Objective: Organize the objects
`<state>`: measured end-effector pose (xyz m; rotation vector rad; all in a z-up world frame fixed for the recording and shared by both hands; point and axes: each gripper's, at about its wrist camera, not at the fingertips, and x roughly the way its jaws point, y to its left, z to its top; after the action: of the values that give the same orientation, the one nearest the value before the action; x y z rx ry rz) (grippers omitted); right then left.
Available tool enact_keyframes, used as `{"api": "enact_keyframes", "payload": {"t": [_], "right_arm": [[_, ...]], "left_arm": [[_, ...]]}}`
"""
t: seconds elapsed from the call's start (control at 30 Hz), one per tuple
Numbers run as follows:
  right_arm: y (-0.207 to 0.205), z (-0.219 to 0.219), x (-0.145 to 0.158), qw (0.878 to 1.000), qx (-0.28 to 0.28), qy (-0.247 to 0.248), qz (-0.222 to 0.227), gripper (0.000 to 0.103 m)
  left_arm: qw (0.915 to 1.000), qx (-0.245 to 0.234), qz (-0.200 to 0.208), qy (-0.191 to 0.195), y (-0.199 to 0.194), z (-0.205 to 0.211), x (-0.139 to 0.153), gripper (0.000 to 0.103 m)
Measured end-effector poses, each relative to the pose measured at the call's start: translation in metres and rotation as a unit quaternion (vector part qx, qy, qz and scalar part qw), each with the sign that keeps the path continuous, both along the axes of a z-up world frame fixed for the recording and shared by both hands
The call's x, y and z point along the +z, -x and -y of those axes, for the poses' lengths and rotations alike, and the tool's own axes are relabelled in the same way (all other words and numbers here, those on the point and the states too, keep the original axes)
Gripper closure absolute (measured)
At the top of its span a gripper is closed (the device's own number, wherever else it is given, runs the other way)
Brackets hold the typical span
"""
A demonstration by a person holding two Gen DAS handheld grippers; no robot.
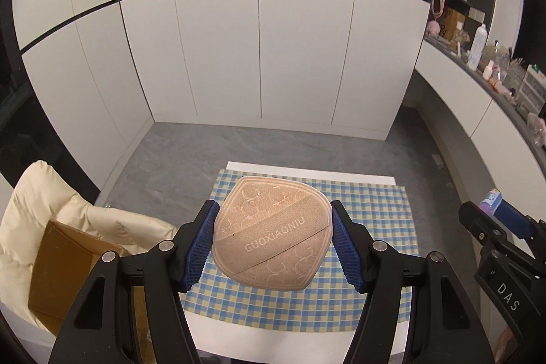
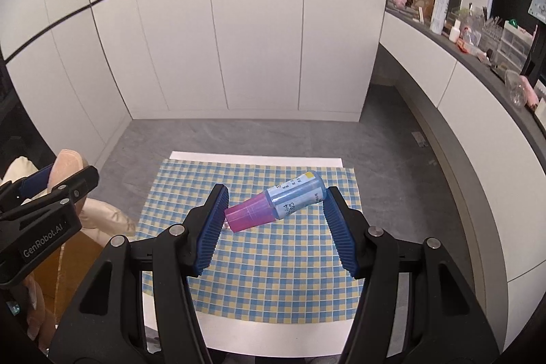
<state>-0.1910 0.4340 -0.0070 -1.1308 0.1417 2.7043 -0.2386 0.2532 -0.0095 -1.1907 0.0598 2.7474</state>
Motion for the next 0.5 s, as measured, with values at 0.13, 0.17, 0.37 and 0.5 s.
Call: {"api": "enact_keyframes", "payload": {"t": [0.13, 0.17, 0.37, 0.5], "right_arm": [[-0.01, 0.008, 0.02, 1.0, 0.005, -0.006, -0.013, 0.043], [-0.013, 0.011, 0.026, 1.0, 0.008, -0.008, -0.016, 0.043], [-0.026, 0.021, 0.045, 0.999, 0.017, -0.012, -0.028, 0.043], [-0.031, 0.025, 0.048, 0.999, 0.019, -0.014, -0.027, 0.043]], "left_arm": [[0.9999, -0.002, -0.01, -0.008, -0.012, 0.006, 0.019, 0.038], [0.9999, -0.002, -0.015, -0.007, -0.015, 0.004, 0.023, 0.038], [0.9996, -0.003, -0.024, -0.013, -0.027, 0.01, 0.041, 0.038], [0.9996, -0.001, -0.025, -0.016, -0.03, 0.012, 0.045, 0.038]]}}
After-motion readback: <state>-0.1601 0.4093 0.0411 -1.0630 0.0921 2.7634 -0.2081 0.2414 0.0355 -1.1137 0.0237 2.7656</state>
